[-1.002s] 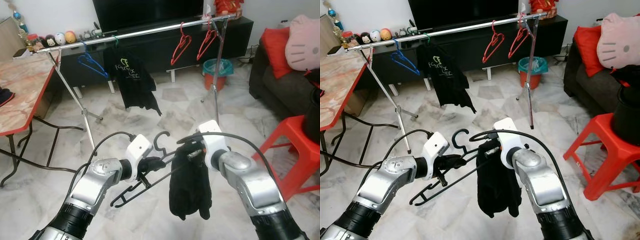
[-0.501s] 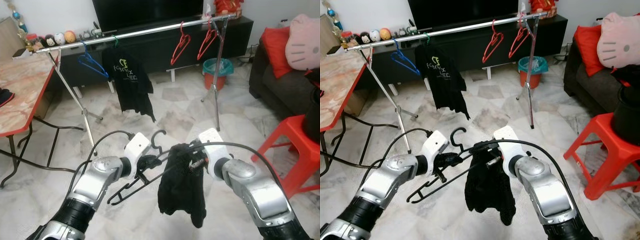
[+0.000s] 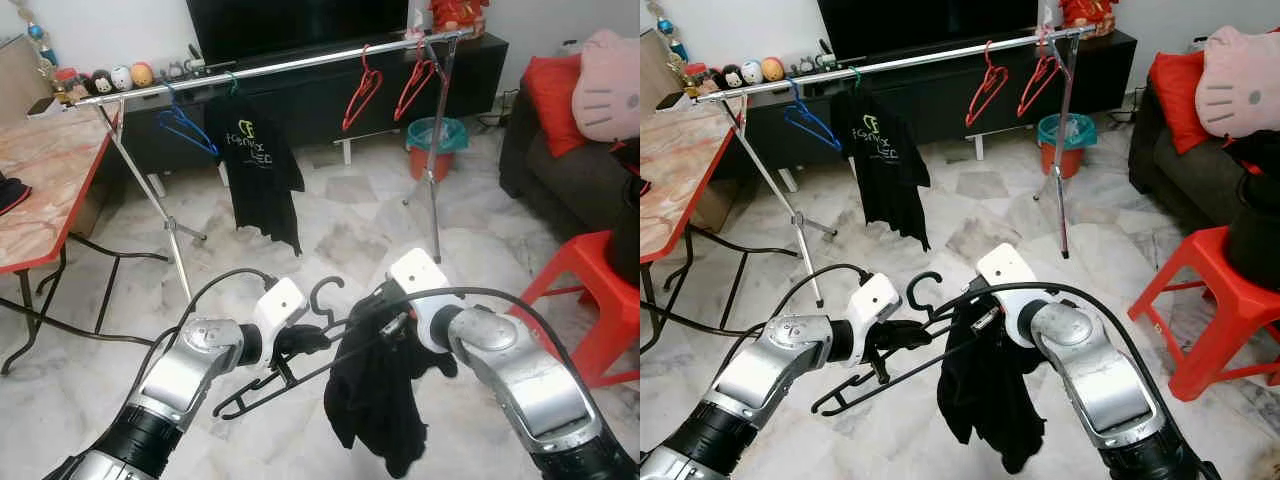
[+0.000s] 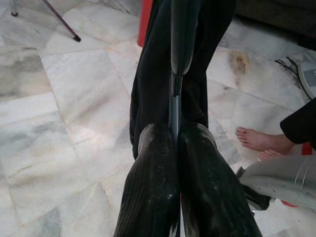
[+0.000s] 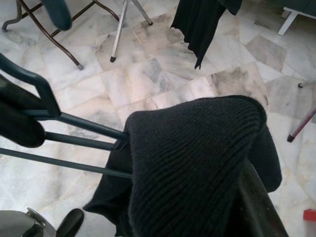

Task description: Hang hanger

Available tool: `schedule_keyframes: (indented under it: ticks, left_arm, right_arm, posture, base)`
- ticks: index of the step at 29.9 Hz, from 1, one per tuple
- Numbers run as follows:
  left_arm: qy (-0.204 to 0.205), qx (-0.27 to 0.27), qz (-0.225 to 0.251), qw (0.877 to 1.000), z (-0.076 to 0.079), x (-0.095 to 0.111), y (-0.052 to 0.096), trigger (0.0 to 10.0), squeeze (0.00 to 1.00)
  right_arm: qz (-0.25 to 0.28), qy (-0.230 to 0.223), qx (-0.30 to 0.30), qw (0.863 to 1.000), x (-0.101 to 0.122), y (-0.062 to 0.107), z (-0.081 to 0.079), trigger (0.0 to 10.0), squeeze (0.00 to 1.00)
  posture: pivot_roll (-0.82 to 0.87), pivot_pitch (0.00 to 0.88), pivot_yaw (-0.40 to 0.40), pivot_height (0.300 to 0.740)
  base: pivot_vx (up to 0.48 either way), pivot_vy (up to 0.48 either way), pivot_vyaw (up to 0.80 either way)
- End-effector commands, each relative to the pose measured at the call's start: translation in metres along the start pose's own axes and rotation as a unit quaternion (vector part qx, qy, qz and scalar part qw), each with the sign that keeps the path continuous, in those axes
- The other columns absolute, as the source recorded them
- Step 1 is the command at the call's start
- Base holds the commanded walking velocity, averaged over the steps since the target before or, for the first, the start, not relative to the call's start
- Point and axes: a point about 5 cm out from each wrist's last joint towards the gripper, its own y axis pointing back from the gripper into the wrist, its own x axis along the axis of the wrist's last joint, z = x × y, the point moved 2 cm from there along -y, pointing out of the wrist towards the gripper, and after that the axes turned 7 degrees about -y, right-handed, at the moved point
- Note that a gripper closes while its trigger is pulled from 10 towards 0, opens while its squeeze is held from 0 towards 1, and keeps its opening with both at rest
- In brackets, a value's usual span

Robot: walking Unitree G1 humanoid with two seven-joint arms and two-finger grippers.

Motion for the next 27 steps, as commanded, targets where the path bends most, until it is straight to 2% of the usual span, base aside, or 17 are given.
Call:
schedule_keyframes:
  ticks: [1, 3, 8, 10, 12, 14, 18, 21, 27]
  left_arm:
    - [-0.003, -0.001, -0.003, 1.000, 0.000, -0.003, 0.006, 10.0, 0.00]
    - [-0.003, -0.003, -0.006, 1.000, -0.001, -0.004, 0.008, 10.0, 0.00]
    - [-0.005, -0.008, -0.007, 1.000, -0.001, -0.005, 0.012, 10.0, 0.00]
    - [-0.004, 0.007, -0.003, 1.000, -0.006, -0.003, 0.012, 10.0, 0.00]
    - [-0.004, 0.007, -0.003, 1.000, -0.006, -0.003, 0.012, 10.0, 0.00]
    - [-0.005, 0.002, -0.004, 1.000, -0.005, -0.003, 0.013, 10.0, 0.00]
    - [-0.005, 0.005, -0.004, 1.000, -0.005, -0.003, 0.012, 10.0, 0.00]
    - [-0.009, 0.017, 0.004, 1.000, -0.007, 0.000, 0.010, 10.0, 0.00]
    - [-0.007, 0.031, 0.008, 0.999, -0.011, 0.003, 0.008, 10.0, 0.00]
  right_arm:
    - [0.038, 0.004, -0.039, 0.998, 0.017, 0.003, 0.014, 10.0, 0.00]
    - [0.040, -0.009, -0.079, 0.996, 0.018, 0.004, 0.029, 10.0, 0.00]
    - [0.045, -0.018, -0.106, 0.993, 0.020, 0.006, 0.039, 10.0, 0.00]
    - [0.052, -0.027, -0.126, 0.990, 0.022, 0.007, 0.045, 10.0, 0.00]
    - [0.053, -0.028, -0.128, 0.990, 0.023, 0.007, 0.045, 10.0, 0.00]
    - [0.058, -0.036, -0.105, 0.992, 0.025, 0.005, 0.039, 10.0, 0.00]
    - [0.051, -0.022, -0.069, 0.996, 0.024, 0.003, 0.025, 10.0, 0.00]
    - [0.027, -0.011, -0.040, 0.999, 0.014, 0.000, 0.013, 10.0, 0.00]
    - [0.015, -0.005, -0.009, 1.000, 0.008, 0.001, 0.002, 10.0, 0.00]
  posture:
    - [-0.13, 0.000, 0.130, 0.740]
    - [-0.13, 0.000, 0.130, 0.740]
    - [-0.13, 0.000, 0.130, 0.740]
    - [-0.13, 0.000, 0.130, 0.740]
    - [-0.13, 0.000, 0.130, 0.740]
    - [-0.13, 0.000, 0.130, 0.740]
    - [-0.13, 0.000, 0.130, 0.740]
    - [-0.12, 0.000, 0.129, 0.740]
    - [-0.13, 0.000, 0.129, 0.740]
  base:
    - [0.000, 0.000, 0.00]
    - [0.000, 0.000, 0.00]
    - [0.000, 0.000, 0.00]
    - [0.000, 0.000, 0.00]
    - [0.000, 0.000, 0.00]
    - [0.000, 0.000, 0.00]
    - [0.000, 0.000, 0.00]
    - [0.000, 0.000, 0.00]
    - [0.000, 0.000, 0.00]
